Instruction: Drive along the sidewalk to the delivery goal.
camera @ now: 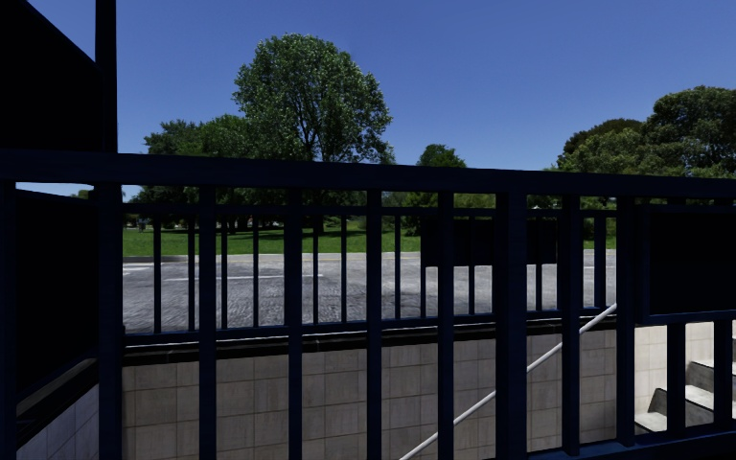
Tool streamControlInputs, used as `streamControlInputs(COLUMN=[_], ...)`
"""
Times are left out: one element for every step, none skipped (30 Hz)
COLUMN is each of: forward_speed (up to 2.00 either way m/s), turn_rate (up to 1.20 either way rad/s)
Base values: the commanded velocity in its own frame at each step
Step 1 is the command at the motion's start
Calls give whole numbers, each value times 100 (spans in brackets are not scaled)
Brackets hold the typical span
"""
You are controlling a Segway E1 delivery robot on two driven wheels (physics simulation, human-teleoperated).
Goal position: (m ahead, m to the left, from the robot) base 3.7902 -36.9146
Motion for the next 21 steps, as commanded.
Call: streamControlInputs(forward_speed=[0, 0, 0, 0, 0, 0, 0, 0, 0, 0, 0, 0, 0, 0, 0, 0, 0, 0, 0, 0, 0], turn_rate=[0, 0, 0, 0, 0, 0, 0, 0, 0, 0, 0, 0, 0, 0, 0, 0, 0, 0, 0, 0, 0])
